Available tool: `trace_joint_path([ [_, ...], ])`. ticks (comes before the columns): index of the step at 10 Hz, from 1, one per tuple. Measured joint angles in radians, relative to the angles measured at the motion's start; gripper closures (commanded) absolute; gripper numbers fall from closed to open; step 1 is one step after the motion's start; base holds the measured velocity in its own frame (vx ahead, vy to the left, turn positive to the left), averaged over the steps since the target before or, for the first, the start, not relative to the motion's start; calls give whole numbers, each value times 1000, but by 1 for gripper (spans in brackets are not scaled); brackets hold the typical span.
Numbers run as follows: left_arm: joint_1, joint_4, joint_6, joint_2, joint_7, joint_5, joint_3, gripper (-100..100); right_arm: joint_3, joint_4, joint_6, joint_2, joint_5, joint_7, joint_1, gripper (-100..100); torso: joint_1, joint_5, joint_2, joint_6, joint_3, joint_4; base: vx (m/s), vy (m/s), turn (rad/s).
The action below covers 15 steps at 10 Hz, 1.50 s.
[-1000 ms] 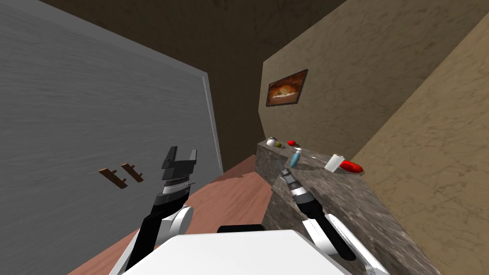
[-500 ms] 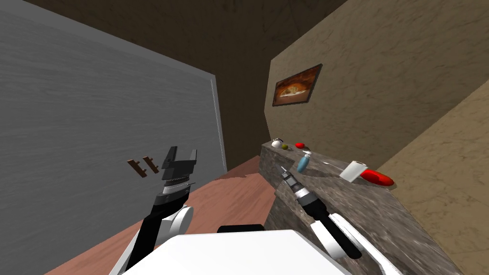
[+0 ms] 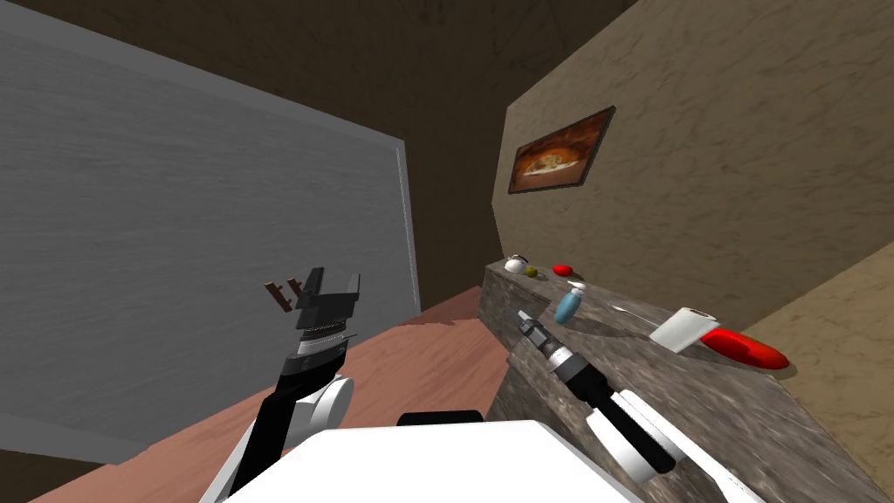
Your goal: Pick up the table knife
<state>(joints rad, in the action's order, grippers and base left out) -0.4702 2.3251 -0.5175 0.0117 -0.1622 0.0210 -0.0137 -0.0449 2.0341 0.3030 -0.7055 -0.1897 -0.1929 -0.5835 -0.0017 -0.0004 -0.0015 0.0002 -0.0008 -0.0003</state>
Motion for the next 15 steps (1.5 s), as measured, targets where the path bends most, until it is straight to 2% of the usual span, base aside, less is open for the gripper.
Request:
trace_joint_path([
  [4, 0, 0, 0, 0, 0, 0, 0, 0, 1, -53, -6, -96, -27, -17, -11, -100, 1, 0, 0, 0, 0, 0, -2, -19, 141],
  [8, 0, 0, 0, 0, 0, 0, 0, 0, -5, -122, 7, -199, -56, -30, -44, -100, 2, 0, 0, 1, 0, 0, -7, -4, 82],
  [11, 0, 0, 0, 0, 0, 0, 0, 0, -4, -185, 21, -284, -79, -32, -68, -100, 2, 0, 0, 1, 0, 0, -9, 8, 85],
  [12, 0, 0, 0, 0, 0, 0, 0, 0, 6, -219, 27, -313, -88, -34, -64, -100, 2, 0, 0, 1, 0, 0, -15, 22, 107],
  [13, 0, 0, 0, 0, 0, 0, 0, 0, 11, -252, 40, -337, -102, -38, -79, -100, 3, 1, 1, 1, 0, 0, -12, 17, 25],
  [15, 0, 0, 0, 0, 0, 0, 0, 0, 12, -281, 49, -387, -115, -37, -102, -100, 3, 1, 1, 1, 0, 0, -11, 27, 48],
])
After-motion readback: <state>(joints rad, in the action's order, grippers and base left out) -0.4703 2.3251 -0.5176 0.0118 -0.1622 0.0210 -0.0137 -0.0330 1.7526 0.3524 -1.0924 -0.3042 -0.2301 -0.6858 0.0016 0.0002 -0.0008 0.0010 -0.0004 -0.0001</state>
